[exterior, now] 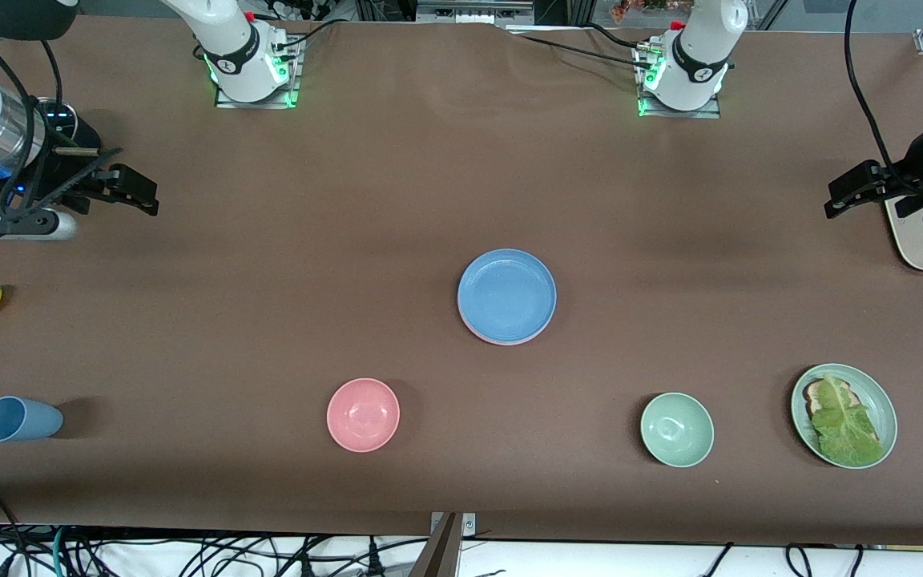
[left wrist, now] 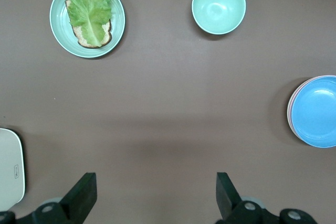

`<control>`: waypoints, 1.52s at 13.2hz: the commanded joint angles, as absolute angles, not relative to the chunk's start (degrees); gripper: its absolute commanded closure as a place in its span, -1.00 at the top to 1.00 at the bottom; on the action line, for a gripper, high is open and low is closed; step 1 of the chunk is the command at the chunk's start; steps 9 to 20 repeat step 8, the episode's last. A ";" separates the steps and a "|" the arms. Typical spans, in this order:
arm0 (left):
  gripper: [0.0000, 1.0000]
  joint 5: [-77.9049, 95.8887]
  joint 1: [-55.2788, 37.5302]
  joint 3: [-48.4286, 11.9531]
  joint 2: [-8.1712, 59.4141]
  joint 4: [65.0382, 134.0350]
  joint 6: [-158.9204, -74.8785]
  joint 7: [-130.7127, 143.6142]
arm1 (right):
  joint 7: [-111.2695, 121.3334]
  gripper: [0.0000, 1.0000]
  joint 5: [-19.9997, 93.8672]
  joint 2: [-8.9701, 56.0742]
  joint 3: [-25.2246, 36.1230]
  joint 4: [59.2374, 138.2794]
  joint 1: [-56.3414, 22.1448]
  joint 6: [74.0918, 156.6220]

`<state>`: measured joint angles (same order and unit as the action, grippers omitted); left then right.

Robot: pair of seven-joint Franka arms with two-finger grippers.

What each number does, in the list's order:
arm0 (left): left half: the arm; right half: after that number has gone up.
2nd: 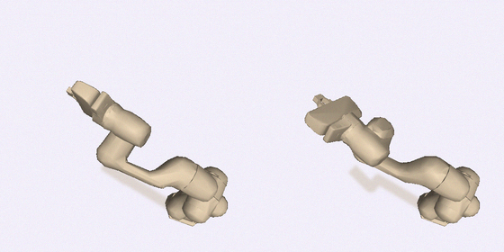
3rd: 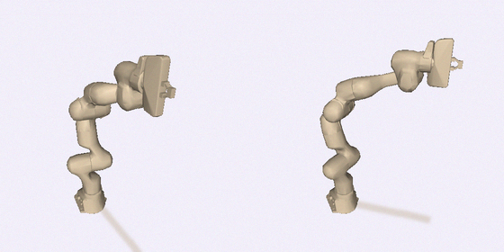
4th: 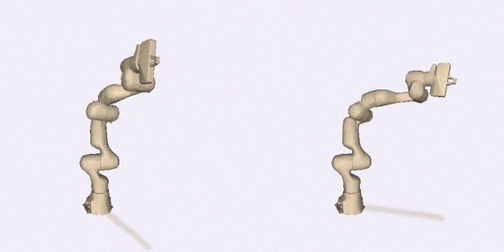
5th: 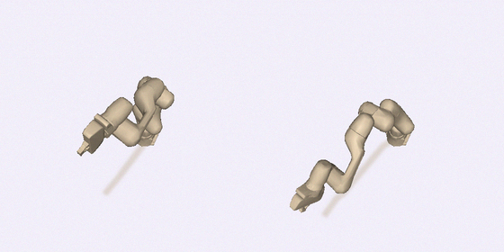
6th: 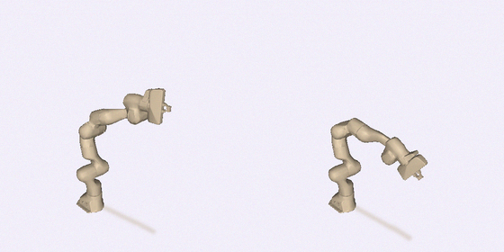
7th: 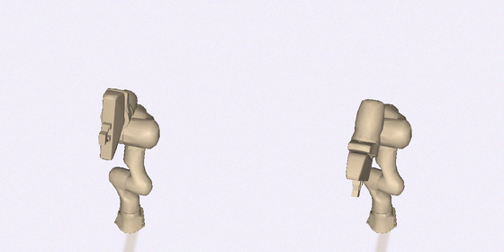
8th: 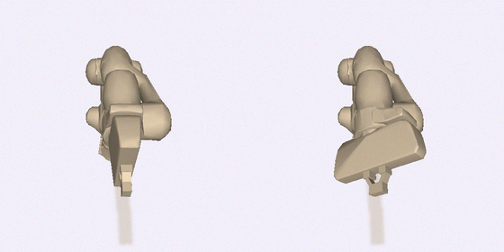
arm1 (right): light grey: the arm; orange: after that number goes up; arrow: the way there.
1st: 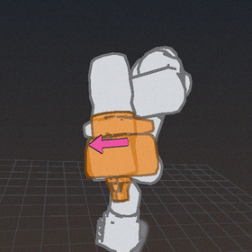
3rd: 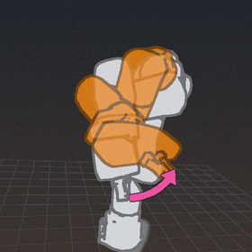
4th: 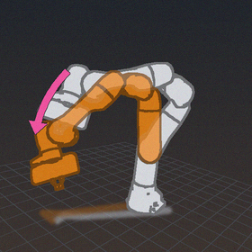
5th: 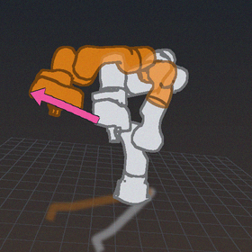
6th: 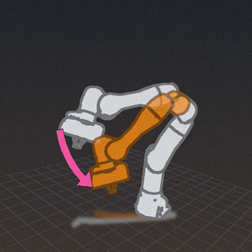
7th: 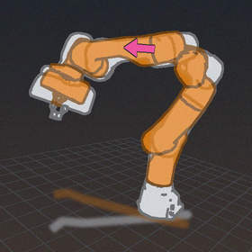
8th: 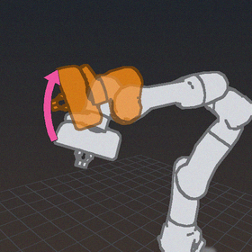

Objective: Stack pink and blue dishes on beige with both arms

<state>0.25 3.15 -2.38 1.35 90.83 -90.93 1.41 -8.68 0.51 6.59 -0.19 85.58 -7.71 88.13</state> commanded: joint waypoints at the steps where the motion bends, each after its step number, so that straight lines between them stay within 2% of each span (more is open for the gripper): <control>1: 1.00 0.61 3.34 -2.37 2.29 88.86 -90.53 0.00 | -7.82 1.00 0.00 6.33 -0.70 86.13 -7.03 88.86; 20: 1.00 0.70 3.34 -2.37 2.37 88.86 -90.53 0.00 | -7.30 1.00 0.00 6.24 -0.79 85.35 -7.03 88.16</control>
